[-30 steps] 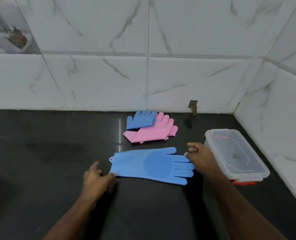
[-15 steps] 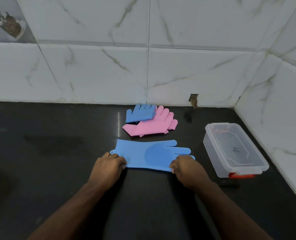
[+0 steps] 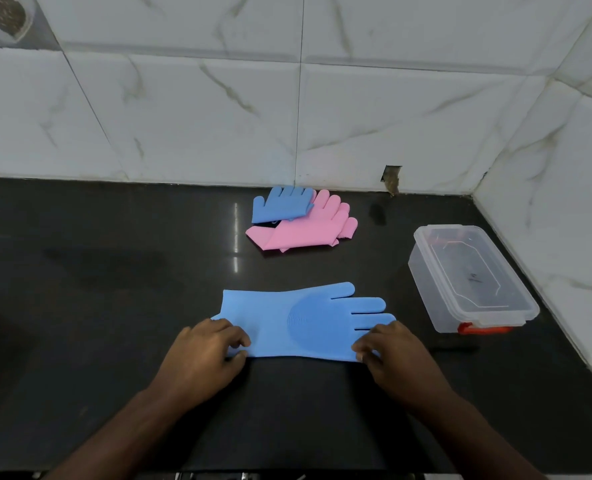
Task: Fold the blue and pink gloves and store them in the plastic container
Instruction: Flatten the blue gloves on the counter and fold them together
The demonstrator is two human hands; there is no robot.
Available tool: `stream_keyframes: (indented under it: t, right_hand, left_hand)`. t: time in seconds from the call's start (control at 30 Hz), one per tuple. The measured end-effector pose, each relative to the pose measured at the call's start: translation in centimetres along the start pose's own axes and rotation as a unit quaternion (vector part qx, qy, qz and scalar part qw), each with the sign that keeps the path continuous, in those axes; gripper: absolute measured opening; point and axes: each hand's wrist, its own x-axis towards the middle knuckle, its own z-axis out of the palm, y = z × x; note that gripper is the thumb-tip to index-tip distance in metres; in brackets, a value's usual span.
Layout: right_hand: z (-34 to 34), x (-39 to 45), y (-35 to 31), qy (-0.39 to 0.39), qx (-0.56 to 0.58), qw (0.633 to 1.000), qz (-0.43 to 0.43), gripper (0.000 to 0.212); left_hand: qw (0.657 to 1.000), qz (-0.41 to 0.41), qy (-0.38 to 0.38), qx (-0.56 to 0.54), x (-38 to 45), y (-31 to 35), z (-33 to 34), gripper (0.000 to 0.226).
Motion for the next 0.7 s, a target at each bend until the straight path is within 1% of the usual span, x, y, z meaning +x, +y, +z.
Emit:
stream_keyframes:
  t: [0.07, 0.13, 0.2, 0.23, 0.3, 0.37, 0.43, 0.47, 0.53, 0.63, 0.7]
  right_hand:
    - [-0.2, 0.1, -0.3, 0.007, 0.010, 1.000, 0.011, 0.021]
    - [-0.4, 0.7, -0.7, -0.006, 0.001, 1.000, 0.006, 0.027]
    - [-0.6, 1.4, -1.0, -0.054, -0.009, 0.998, 0.008, 0.035]
    - [-0.6, 1.6, -1.3, -0.083, -0.019, 0.996, 0.010, 0.035]
    - [-0.5, 1.6, -1.6, -0.104, -0.051, 0.993, 0.003, 0.029]
    - [-0.3, 1.1, -1.8, -0.087, -0.068, 0.994, -0.005, 0.022]
    - [0.0, 0.5, -1.8, -0.072, -0.060, 0.996, -0.002, 0.017]
    - [0.1, 0.2, -1.8, -0.070, -0.048, 0.996, 0.004, 0.016]
    - [0.0, 0.2, -1.8, -0.071, -0.020, 0.997, 0.018, 0.018]
    - [-0.3, 1.1, -1.7, -0.056, -0.008, 0.998, 0.024, 0.036]
    - [-0.3, 2.1, -1.8, -0.046, -0.026, 0.998, 0.017, 0.046]
  left_hand:
    - [1.000, 0.003, 0.000, 0.007, -0.1, 0.3, 0.0, 0.029]
    - [1.000, 0.019, -0.004, 0.007, 0.3, 0.8, 0.1, 0.032]
    - [0.999, 0.036, -0.021, 0.009, 0.8, 1.1, 0.2, 0.032]
    - [0.999, 0.043, -0.031, 0.010, 0.9, 1.1, 0.3, 0.028]
    - [0.998, 0.051, -0.044, -0.003, 0.9, 0.9, 0.5, 0.017]
    - [0.997, 0.057, -0.039, -0.019, 0.5, 0.8, 0.5, 0.009]
    - [0.997, 0.065, -0.033, -0.021, 0.2, 0.6, 0.6, 0.007]
    - [0.997, 0.065, -0.035, -0.024, 0.0, 0.5, 0.6, 0.010]
    - [0.997, 0.049, -0.047, -0.035, -0.1, 0.4, 0.6, 0.025]
    - [0.998, 0.027, -0.047, -0.018, 0.6, 0.7, 0.4, 0.040]
    - [0.998, 0.009, -0.060, 0.015, 1.5, 1.3, 0.4, 0.051]
